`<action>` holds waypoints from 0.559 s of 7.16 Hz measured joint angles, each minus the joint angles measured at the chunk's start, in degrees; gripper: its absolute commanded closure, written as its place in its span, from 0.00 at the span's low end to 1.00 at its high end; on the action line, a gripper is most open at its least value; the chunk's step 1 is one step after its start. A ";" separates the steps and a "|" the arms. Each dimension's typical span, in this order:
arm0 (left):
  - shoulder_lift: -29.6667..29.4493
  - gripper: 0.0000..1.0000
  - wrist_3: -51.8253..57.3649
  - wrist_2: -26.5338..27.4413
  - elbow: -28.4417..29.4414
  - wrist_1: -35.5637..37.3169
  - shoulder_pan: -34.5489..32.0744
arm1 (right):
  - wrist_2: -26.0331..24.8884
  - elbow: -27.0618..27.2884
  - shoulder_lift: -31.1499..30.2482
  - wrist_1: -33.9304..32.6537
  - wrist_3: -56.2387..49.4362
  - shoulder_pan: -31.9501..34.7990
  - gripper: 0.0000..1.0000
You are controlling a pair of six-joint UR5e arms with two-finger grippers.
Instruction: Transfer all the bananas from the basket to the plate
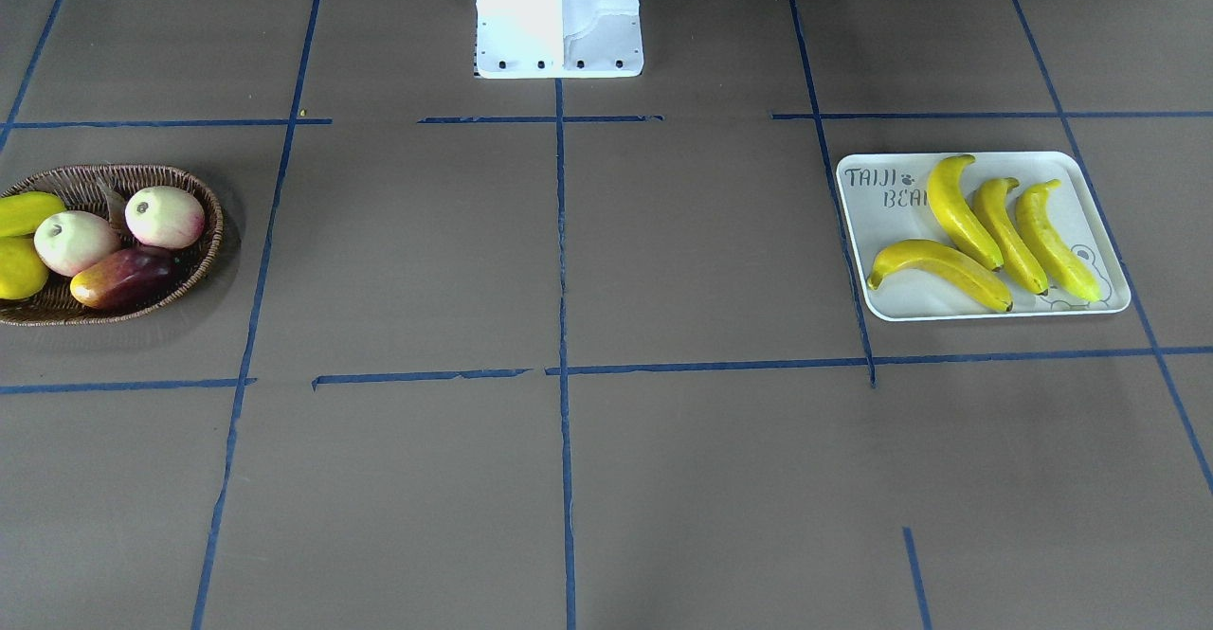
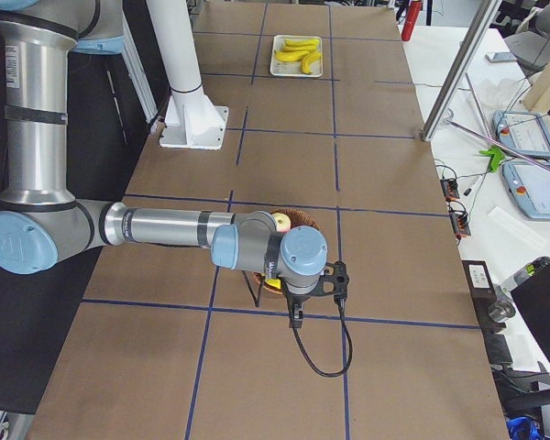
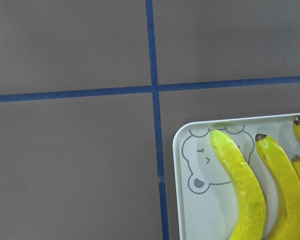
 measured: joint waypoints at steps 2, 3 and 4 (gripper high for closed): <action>0.05 0.00 0.00 0.00 0.00 0.00 0.00 | -0.79 -0.02 0.24 0.10 0.51 0.14 0.00; 0.01 0.00 -0.02 0.02 0.00 0.00 0.00 | -1.37 0.05 0.30 0.15 0.55 0.24 0.00; -0.04 0.00 -0.06 0.05 0.00 0.00 0.00 | -1.66 0.08 0.37 0.17 0.56 0.31 0.00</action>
